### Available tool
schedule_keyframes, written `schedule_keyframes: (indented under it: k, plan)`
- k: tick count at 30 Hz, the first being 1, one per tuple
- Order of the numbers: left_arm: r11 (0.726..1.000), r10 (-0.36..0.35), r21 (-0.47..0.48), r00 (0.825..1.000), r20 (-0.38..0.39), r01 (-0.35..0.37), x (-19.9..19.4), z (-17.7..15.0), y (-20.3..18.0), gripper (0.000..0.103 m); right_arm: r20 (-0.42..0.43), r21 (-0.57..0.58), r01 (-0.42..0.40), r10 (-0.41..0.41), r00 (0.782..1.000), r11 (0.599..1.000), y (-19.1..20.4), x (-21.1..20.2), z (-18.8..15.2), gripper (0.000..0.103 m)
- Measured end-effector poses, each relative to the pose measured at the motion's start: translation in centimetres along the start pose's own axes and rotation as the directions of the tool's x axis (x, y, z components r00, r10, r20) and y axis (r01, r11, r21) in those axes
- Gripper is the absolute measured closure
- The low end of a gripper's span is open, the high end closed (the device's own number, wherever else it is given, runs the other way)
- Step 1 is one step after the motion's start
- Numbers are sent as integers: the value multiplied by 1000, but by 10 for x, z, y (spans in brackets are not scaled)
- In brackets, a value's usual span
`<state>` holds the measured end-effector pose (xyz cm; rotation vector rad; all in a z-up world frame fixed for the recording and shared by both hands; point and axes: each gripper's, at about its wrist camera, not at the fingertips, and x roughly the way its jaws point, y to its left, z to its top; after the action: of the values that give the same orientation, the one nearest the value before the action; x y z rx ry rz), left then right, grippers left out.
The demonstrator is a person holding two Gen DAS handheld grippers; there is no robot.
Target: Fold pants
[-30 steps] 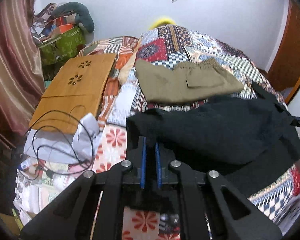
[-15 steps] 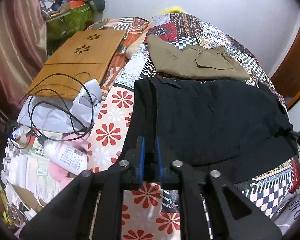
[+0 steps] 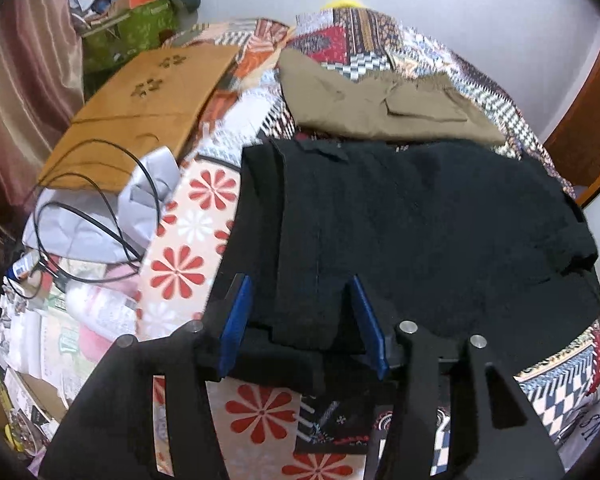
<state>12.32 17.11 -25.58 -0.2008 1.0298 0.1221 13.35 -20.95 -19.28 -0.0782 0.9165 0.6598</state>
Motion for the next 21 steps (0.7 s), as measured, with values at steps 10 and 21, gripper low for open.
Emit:
schedule_keyframes:
  k: [10, 21]
  plan:
    - [999, -21, -37, 999, -25, 20, 23, -4, 5, 75, 3, 111, 103, -104, 995, 989, -11, 25, 11, 57]
    - [998, -46, -28, 998, 47, 48, -3, 1, 4, 92, 10, 83, 185, -186, 982, 979, -13, 48, 14, 76]
